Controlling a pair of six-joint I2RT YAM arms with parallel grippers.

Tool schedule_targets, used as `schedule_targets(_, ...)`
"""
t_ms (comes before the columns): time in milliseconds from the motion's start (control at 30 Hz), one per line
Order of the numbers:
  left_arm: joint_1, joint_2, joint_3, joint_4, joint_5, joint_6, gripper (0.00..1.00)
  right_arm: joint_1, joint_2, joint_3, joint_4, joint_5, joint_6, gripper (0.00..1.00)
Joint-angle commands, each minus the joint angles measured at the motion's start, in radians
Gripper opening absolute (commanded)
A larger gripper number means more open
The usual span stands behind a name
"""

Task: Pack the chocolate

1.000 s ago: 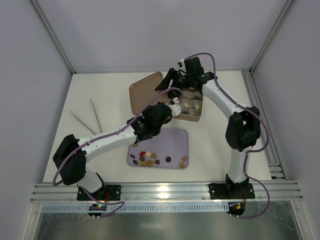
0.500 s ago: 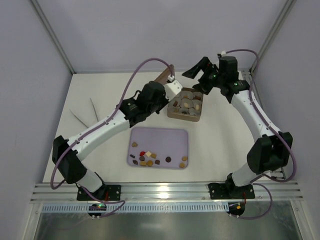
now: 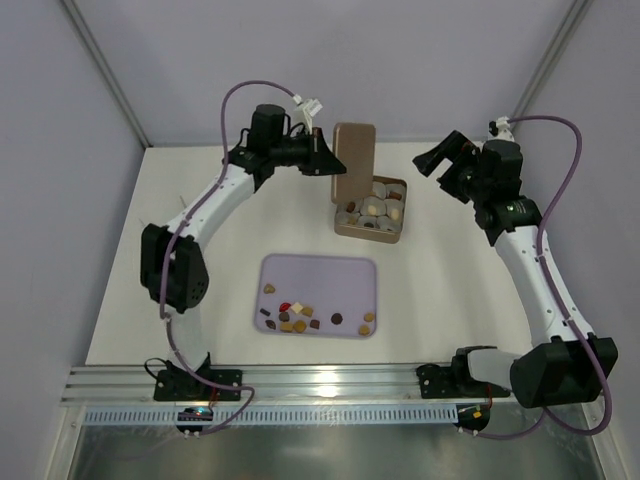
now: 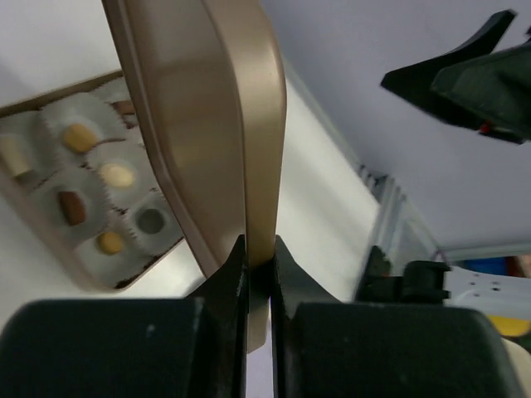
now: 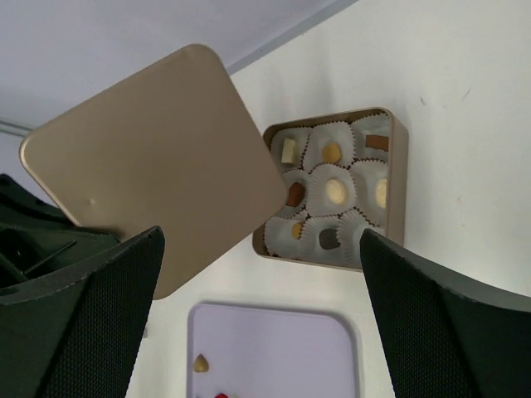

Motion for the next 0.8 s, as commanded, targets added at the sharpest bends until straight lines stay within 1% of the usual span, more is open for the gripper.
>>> schedule_targets(0,0.006,0.089,0.112,0.274,0.29,-0.287,0.0,-0.019,0.003,-0.027,0.035,-0.004,-0.123,1.0)
schedule_targets(33,0.01,0.117,0.115,0.342,0.309,-0.414,0.0,-0.029,0.008,-0.04,0.048,-0.015,-0.128,1.0)
schedule_targets(67,0.015,0.157,0.115,0.42,0.356,-0.488,0.0,-0.034,0.012,-0.051,0.06,-0.024,-0.133,1.0)
schedule_targets(100,0.02,0.177,0.103,0.53,0.367,-0.565,0.0,-0.038,0.018,-0.057,0.086,-0.038,-0.139,1.0)
schedule_targets(133,0.032,0.191,0.084,0.722,0.379,-0.742,0.0,-0.045,0.028,-0.06,0.091,-0.05,-0.156,1.0)
schedule_targets(167,0.038,0.242,0.089,0.823,0.402,-0.816,0.0,-0.048,0.049,-0.06,0.095,-0.062,-0.163,1.0)
schedule_targets(200,0.047,0.296,0.115,0.95,0.419,-0.96,0.0,-0.057,0.078,-0.057,0.108,-0.084,-0.173,1.0)
schedule_targets(233,0.052,0.297,0.13,1.015,0.419,-0.961,0.0,-0.057,0.078,-0.057,0.111,-0.096,-0.173,1.0)
schedule_targets(267,0.053,0.354,0.148,1.06,0.425,-1.072,0.0,-0.06,0.106,-0.056,0.117,-0.111,-0.167,1.0)
schedule_targets(367,0.053,0.437,0.216,1.103,0.459,-1.154,0.01,-0.094,0.155,-0.064,0.184,-0.16,-0.151,1.0)
schedule_targets(467,0.053,0.48,0.265,1.108,0.474,-1.183,0.0,-0.097,0.193,-0.064,0.224,-0.179,-0.151,1.0)
schedule_targets(567,0.053,0.527,0.296,1.109,0.505,-1.203,0.0,-0.103,0.25,-0.062,0.301,-0.205,-0.137,1.0)
schedule_targets(767,0.053,0.603,0.339,1.117,0.56,-1.234,0.0,-0.103,0.374,-0.036,0.391,-0.259,-0.104,1.0)
